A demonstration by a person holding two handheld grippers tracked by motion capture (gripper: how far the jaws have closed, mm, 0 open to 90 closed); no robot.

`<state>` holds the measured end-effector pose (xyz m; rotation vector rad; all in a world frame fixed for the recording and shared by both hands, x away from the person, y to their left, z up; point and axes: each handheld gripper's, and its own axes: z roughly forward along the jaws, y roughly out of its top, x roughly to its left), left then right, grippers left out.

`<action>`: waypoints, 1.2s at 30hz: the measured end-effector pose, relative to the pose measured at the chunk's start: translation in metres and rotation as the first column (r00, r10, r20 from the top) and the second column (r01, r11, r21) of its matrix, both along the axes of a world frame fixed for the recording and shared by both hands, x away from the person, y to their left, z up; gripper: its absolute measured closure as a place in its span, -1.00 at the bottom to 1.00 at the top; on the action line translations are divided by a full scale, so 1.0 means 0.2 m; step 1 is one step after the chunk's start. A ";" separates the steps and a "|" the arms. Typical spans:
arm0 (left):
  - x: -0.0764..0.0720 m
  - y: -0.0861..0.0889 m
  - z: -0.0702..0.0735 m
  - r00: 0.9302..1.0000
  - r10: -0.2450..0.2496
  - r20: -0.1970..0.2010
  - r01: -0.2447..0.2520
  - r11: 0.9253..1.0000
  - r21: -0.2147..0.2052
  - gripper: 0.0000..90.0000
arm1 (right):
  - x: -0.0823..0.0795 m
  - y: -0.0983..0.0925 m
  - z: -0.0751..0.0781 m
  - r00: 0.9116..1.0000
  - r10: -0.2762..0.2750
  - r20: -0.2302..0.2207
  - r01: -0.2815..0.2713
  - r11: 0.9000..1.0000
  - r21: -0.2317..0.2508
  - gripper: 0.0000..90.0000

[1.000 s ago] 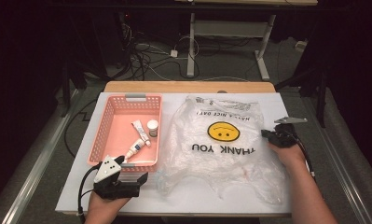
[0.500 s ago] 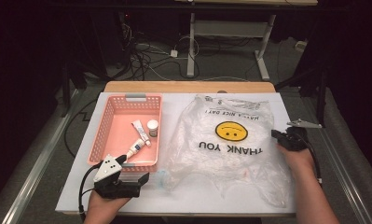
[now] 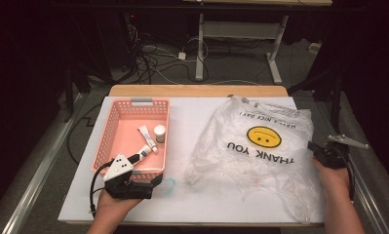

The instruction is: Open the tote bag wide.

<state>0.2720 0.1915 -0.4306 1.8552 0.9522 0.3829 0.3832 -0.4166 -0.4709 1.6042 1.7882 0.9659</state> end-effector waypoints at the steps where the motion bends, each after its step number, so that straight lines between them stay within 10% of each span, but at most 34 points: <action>1: 0.01 -0.01 0.00 1.000 -0.005 -0.003 0.005 1.000 0.001 -1.00 | -0.01 -0.02 0.00 1.000 -0.008 0.008 0.008 1.000 -0.006 1.00; 13: 0.07 -0.02 0.02 1.000 -0.022 -0.013 0.023 0.990 0.140 -1.00 | -0.16 -0.05 0.00 0.996 -0.084 -0.004 0.084 0.997 -0.002 1.00; 19: 0.03 0.03 -0.01 1.000 0.012 -0.018 -0.011 0.999 0.041 -1.00 | -0.21 0.01 0.01 0.992 -0.123 0.001 0.123 0.992 -0.005 1.00; 36: 0.03 0.14 0.01 1.000 0.011 0.016 -0.012 0.999 0.031 -1.00 | -0.27 0.24 -0.01 0.990 -0.138 -0.014 0.138 0.989 -0.053 1.00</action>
